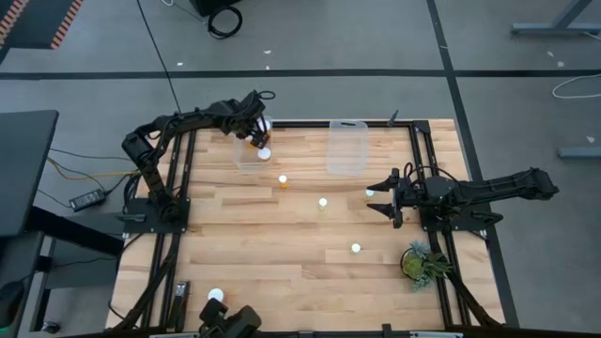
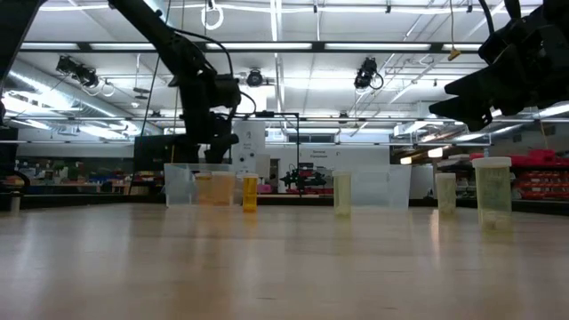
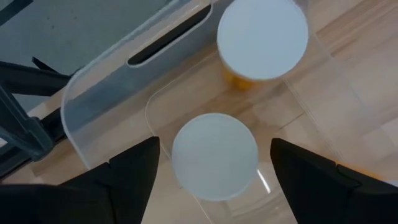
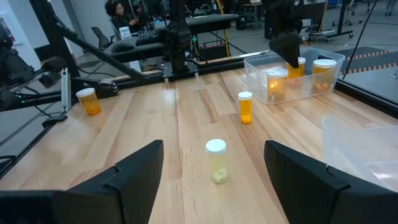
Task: Pick and place medicine bottles into bin by pill shape (circle, oval)
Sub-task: Put the large orange pill bottle into the left transparent bin
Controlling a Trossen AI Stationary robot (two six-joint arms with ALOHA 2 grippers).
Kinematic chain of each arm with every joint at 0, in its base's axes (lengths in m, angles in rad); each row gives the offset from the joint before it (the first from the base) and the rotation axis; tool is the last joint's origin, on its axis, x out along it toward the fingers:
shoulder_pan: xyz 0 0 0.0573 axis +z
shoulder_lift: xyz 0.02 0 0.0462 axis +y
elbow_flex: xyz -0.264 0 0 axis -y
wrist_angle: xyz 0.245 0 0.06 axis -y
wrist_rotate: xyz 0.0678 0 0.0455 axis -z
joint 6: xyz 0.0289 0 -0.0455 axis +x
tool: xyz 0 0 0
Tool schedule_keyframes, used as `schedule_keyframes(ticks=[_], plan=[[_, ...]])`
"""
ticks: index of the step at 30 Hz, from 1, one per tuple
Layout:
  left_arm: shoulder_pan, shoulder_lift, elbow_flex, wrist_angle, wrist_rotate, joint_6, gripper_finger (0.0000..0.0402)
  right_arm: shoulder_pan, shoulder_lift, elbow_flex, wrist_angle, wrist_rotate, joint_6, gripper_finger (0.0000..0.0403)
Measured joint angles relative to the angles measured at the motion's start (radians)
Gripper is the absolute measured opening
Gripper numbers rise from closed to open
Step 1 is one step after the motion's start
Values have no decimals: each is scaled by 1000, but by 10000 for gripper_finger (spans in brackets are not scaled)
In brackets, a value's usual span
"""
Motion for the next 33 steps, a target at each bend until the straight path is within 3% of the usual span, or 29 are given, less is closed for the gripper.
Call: schedule_keyframes(ticks=[15, 25, 33], plan=[[-9, 0, 125, -147, 0, 0, 316, 0, 0, 0, 0, 0, 0, 284], [-39, 0, 142, -257, 3, -4, 316, 0, 0, 0, 0, 0, 0, 284], [-79, -1, 142, -328, 71, -15, 314, 0, 0, 0, 0, 0, 0, 284]])
